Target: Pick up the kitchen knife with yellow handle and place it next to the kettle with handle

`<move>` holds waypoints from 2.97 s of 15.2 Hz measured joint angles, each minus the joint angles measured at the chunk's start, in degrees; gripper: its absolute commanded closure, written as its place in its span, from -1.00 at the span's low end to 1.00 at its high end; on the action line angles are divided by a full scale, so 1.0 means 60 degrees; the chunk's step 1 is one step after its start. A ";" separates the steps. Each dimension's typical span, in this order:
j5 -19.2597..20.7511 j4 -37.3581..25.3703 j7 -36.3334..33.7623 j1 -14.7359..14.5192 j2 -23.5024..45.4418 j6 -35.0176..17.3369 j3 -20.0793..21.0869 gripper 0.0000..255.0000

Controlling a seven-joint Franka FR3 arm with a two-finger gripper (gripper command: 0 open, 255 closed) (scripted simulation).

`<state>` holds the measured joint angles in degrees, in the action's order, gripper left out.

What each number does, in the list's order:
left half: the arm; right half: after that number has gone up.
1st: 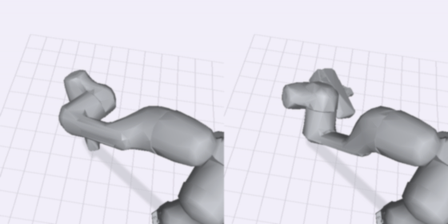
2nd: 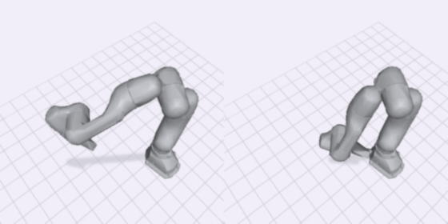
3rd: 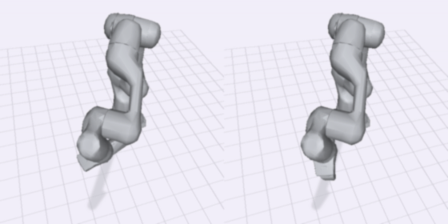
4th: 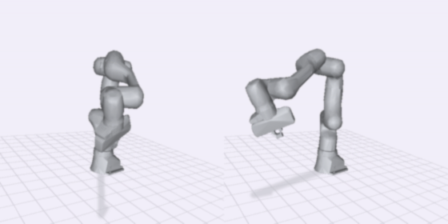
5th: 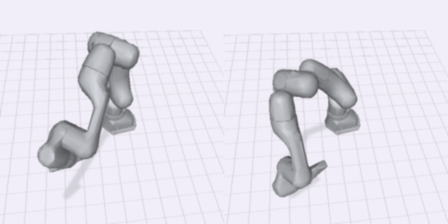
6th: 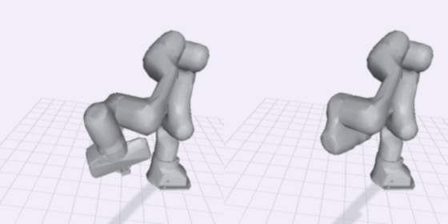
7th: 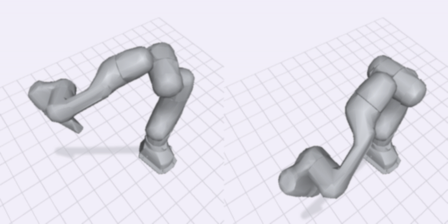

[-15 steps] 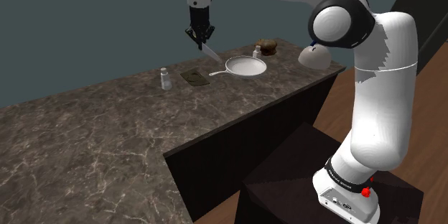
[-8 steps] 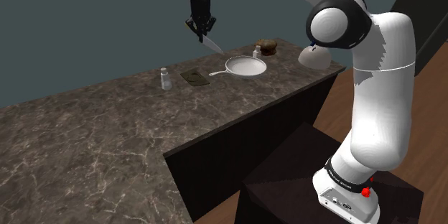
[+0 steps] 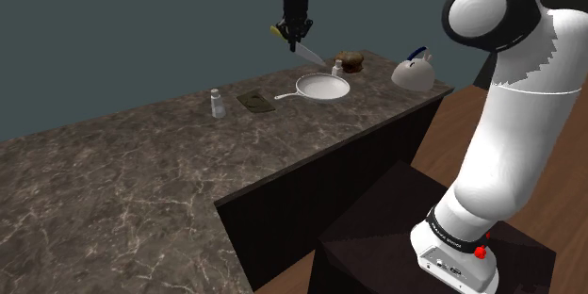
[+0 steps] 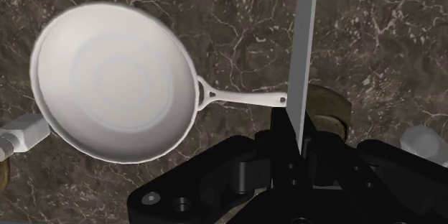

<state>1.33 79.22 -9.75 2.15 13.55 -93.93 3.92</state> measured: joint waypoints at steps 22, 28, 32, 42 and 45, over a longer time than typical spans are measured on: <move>-0.0254 0.2986 0.4660 0.2532 -0.2282 -0.0713 -0.2135 1.00; -0.0311 0.2841 0.6050 0.3226 -0.2162 -0.0677 -0.2828 1.00; -0.0325 0.3214 0.6327 0.3357 -0.2127 -0.1080 -0.2957 1.00; -0.0333 0.4475 0.6328 0.3347 -0.2107 -0.2359 -0.2947 1.00; -0.0356 0.4759 0.6346 0.3351 -0.2018 -0.2728 -0.2950 1.00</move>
<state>-0.81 107.78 28.33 22.26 1.44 -110.30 -13.78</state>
